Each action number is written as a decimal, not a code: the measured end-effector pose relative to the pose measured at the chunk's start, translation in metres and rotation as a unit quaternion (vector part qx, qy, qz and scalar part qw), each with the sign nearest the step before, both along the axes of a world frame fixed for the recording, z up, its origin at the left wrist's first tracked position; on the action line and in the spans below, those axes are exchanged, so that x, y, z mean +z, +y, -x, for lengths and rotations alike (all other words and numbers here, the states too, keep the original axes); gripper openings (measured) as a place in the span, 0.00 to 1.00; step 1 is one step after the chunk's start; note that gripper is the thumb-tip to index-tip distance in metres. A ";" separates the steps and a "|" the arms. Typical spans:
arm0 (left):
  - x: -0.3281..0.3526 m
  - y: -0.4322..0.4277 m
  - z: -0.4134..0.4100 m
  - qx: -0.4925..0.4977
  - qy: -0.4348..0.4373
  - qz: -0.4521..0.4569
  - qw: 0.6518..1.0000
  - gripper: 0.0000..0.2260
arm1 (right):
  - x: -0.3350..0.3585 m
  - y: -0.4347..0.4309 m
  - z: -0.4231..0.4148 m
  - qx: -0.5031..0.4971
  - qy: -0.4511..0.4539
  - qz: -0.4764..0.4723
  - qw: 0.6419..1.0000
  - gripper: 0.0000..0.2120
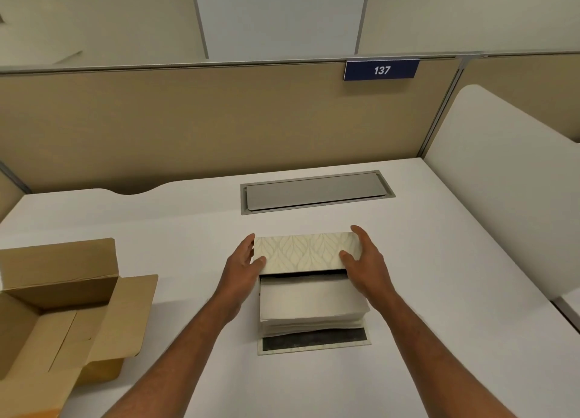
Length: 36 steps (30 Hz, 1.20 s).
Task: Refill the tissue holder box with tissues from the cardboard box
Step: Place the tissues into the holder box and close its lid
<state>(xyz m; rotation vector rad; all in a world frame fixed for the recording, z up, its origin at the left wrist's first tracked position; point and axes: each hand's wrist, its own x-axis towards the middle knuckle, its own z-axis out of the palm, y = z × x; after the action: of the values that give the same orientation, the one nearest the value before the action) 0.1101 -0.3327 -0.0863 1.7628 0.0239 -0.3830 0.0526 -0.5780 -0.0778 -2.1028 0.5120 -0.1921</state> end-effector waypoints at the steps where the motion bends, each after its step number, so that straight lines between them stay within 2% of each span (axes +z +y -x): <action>1: -0.001 0.001 0.003 0.002 -0.004 -0.003 1.000 0.25 | -0.001 0.001 0.003 -0.002 0.002 0.007 1.000 0.28; 5: -0.002 0.005 0.015 0.009 -0.025 -0.020 0.999 0.25 | 0.000 0.003 0.017 -0.004 0.013 0.027 1.000 0.31; 12: 0.003 0.013 0.042 0.066 -0.067 0.007 0.996 0.22 | 0.002 0.007 0.054 0.008 -0.003 0.032 0.999 0.34; 18: -0.001 0.011 0.081 0.096 -0.117 -0.028 0.988 0.18 | -0.015 0.021 0.097 -0.002 -0.072 0.042 0.997 0.32; 22: -0.010 0.014 0.105 0.056 -0.145 -0.071 0.985 0.19 | -0.032 0.026 0.119 -0.014 -0.077 0.044 0.996 0.32; 26: -0.026 0.019 0.121 0.014 -0.165 -0.104 0.981 0.24 | -0.047 0.029 0.133 -0.017 -0.072 0.051 0.996 0.33; 31: -0.043 0.022 0.135 -0.028 -0.211 -0.167 0.963 0.27 | -0.063 0.032 0.144 -0.024 -0.049 0.049 0.997 0.34; 36: -0.046 0.023 0.142 -0.056 -0.220 -0.203 0.952 0.29 | -0.069 0.029 0.151 -0.007 -0.053 0.045 0.998 0.33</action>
<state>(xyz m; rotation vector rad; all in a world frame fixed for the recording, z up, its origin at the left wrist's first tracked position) -0.0314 -0.3097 -0.1324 2.2314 -0.3399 -0.0561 -0.0983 -0.5489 -0.1463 -2.1634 0.4621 -0.3385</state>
